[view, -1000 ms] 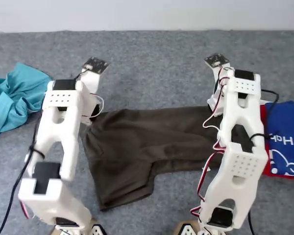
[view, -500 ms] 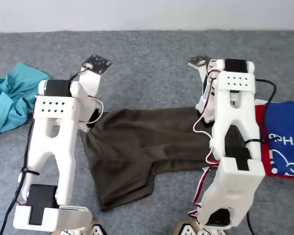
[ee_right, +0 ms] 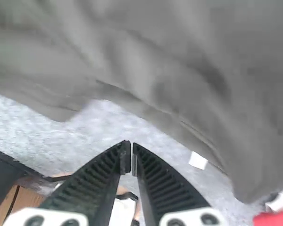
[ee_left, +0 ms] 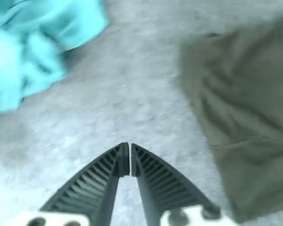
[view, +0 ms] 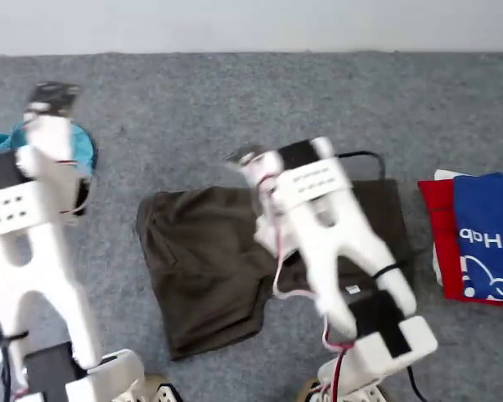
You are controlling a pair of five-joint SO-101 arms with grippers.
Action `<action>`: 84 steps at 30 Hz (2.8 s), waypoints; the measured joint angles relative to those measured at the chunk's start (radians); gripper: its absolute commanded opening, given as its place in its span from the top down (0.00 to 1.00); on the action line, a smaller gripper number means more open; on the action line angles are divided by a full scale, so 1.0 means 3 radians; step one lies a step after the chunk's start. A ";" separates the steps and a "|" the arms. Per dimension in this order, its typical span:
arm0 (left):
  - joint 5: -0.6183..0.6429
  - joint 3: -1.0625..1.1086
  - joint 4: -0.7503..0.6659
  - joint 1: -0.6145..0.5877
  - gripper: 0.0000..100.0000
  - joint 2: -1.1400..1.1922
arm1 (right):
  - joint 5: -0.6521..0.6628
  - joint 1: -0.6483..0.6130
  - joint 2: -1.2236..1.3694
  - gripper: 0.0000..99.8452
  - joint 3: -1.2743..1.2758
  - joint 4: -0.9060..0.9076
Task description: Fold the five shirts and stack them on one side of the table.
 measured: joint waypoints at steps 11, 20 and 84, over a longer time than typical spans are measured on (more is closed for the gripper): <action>-0.0522 0.0000 0.0000 -0.1033 0.98 -0.0159 | -0.0409 -0.1171 -0.0010 0.99 0.1018 -0.1222; -0.0598 0.0000 0.0005 -0.1151 0.98 -0.0159 | -0.0419 -0.1432 -0.0020 0.99 0.1555 -0.1683; -0.0598 0.0000 -0.0031 -0.1156 0.98 -0.0159 | -0.0123 0.0005 0.0767 0.99 0.0414 -0.0808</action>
